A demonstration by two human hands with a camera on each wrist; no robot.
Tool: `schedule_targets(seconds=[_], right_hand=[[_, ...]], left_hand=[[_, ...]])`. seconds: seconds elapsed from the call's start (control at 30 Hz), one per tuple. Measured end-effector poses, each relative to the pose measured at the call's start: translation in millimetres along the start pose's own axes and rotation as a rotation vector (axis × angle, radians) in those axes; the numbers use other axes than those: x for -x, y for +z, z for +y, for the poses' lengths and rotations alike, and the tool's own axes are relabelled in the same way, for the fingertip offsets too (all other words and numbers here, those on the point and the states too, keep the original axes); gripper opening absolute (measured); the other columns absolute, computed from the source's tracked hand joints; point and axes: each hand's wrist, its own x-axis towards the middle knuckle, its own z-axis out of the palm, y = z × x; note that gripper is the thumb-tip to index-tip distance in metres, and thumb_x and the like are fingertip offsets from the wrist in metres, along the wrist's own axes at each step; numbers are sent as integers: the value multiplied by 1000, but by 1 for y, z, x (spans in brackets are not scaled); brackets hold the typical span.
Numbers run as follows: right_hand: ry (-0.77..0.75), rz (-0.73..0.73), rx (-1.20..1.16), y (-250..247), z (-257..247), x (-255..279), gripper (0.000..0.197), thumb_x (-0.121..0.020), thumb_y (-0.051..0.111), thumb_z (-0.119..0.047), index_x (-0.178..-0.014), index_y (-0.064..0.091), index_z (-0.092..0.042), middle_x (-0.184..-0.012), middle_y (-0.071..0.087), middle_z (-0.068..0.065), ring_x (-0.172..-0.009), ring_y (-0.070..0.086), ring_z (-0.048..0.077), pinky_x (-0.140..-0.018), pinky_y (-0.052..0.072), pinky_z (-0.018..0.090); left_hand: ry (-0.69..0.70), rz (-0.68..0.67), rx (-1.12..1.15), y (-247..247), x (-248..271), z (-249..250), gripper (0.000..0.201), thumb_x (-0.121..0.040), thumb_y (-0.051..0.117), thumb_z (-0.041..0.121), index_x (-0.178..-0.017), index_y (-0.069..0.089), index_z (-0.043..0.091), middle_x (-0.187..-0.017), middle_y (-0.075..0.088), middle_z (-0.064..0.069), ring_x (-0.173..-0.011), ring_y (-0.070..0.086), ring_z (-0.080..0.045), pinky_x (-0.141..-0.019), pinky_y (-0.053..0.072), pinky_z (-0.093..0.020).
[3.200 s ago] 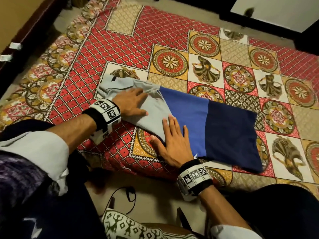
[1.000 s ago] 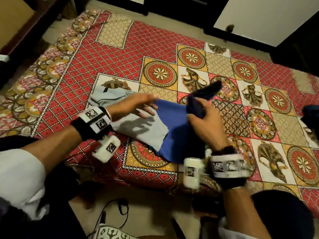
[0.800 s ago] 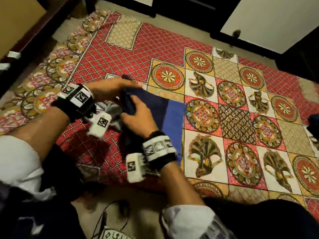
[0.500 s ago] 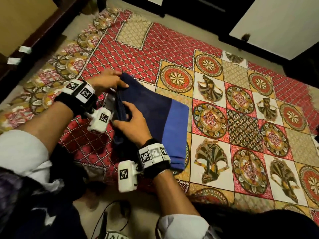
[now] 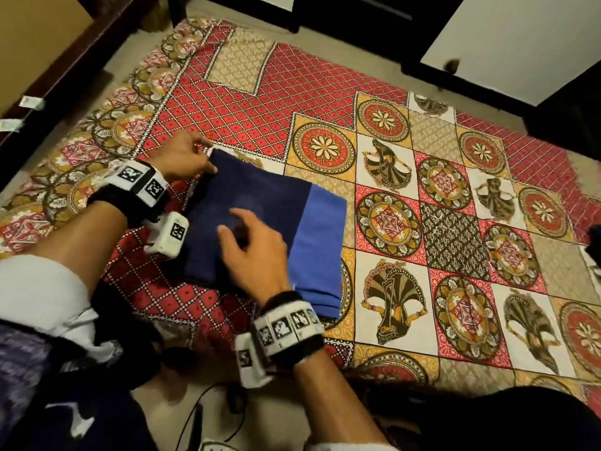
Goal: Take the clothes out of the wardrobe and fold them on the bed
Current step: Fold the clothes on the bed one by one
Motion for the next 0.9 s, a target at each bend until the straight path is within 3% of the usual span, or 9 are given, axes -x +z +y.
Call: schedule_targets(seconds=[0.1,0.17,0.27,0.33,0.4,0.47,0.6,0.73,0.9], right_hand=[[-58,106,175,-41,42,9,53,-102,54,-51,-146,55,-20,-149,56,3,-140,47,20,-115,39,41],[68,-3,374,-61,74,11,72,-104,39,-62,-161,31,-20,-170,22,8,-158,14,22,-126,18,47],[99,-86,530,-71,116,31,84,-102,26,-70,-166,0,-22,-173,-13,7,-159,-12,22,-128,7,51],[67,-98,548,-63,133,61,84,-102,22,-71,-165,-9,-25,-171,-19,5,-158,-17,19,-129,5,49],[53,-70,545,-55,143,96,81,-104,21,-67,-165,-10,-24,-172,-17,2,-158,-17,15,-130,3,46],[43,-19,497,-51,146,122,74,-107,28,-57,-166,0,-22,-174,-6,0,-159,-7,13,-130,7,43],[72,226,286,-58,146,132,53,-99,65,-31,-149,52,-20,-158,47,5,-140,51,19,-115,45,42],[11,316,226,-68,151,122,30,-88,75,-16,-116,65,-16,-115,65,-3,-95,66,11,-84,62,36],[-35,313,159,-74,156,118,19,-87,74,-18,-105,69,-17,-105,64,-6,-86,64,5,-79,61,27]], left_hand=[[126,163,-289,6,4,0,52,-84,72,4,-134,59,11,-102,68,-10,-95,64,-30,-87,53,-39],[302,249,-424,16,13,4,53,-85,68,12,-136,57,10,-119,65,-16,-114,59,-36,-99,49,-45],[589,52,-605,47,26,9,65,-90,56,45,-147,48,14,-147,47,-18,-136,43,-36,-113,38,-50],[550,-139,-796,70,29,2,78,-92,44,66,-156,35,22,-163,28,-10,-148,28,-29,-119,29,-52],[448,-203,-936,80,24,-13,83,-94,45,68,-161,21,26,-169,9,-4,-154,16,-26,-122,21,-52],[376,-188,-872,76,21,-14,85,-94,52,62,-162,14,26,-169,10,-8,-153,19,-31,-122,23,-49],[312,-107,-798,76,18,-3,88,-90,63,53,-158,23,13,-162,23,-15,-142,37,-41,-115,36,-51],[583,-38,-822,96,34,15,79,-84,55,54,-149,40,11,-155,35,-19,-138,40,-40,-111,38,-54],[791,-106,-638,139,48,41,67,-87,52,52,-144,52,15,-149,46,-12,-134,46,-32,-109,42,-51]])
